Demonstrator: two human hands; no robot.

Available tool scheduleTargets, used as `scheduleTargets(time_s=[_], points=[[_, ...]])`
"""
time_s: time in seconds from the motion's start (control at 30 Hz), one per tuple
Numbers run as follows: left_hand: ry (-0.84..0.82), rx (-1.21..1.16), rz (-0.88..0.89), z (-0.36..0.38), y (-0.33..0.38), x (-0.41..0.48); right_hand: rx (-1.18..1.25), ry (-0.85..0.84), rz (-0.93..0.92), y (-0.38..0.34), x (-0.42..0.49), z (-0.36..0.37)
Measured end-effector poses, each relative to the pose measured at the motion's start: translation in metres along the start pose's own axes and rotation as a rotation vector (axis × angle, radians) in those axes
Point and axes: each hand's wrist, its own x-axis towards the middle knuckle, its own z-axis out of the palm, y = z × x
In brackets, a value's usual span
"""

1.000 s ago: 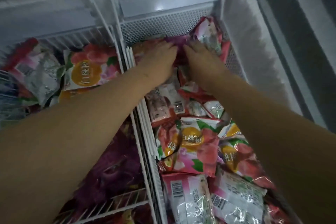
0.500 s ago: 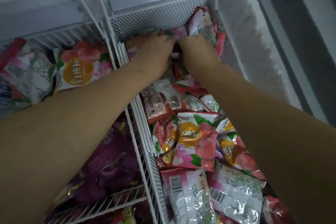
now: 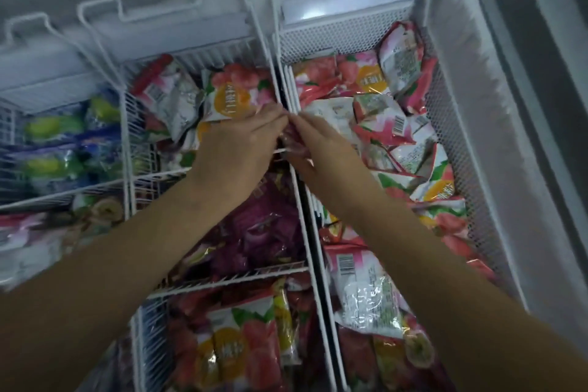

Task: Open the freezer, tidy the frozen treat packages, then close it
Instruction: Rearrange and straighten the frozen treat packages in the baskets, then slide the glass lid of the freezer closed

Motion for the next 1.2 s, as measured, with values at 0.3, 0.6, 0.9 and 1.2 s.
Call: scheduleTargets(time_s=[0.3,0.6,0.9,1.2], points=[[-0.414,0.068,-0.202,0.042,-0.029,-0.151,-0.342,-0.486,-0.023,-0.019,-0.044,0.121],[-0.663,0.121,-0.271,0.079,-0.054,-0.168,-0.525,-0.544,0.097,0.003,-0.029,0.165],[-0.581,-0.25,-0.307,0.05,-0.049,-0.179,-0.564,-0.578,0.118,-0.016,-0.052,0.15],[-0.476,-0.107,-0.286,-0.062,-0.016,-0.268,-0.598,-0.632,0.154,-0.104,-0.128,0.103]])
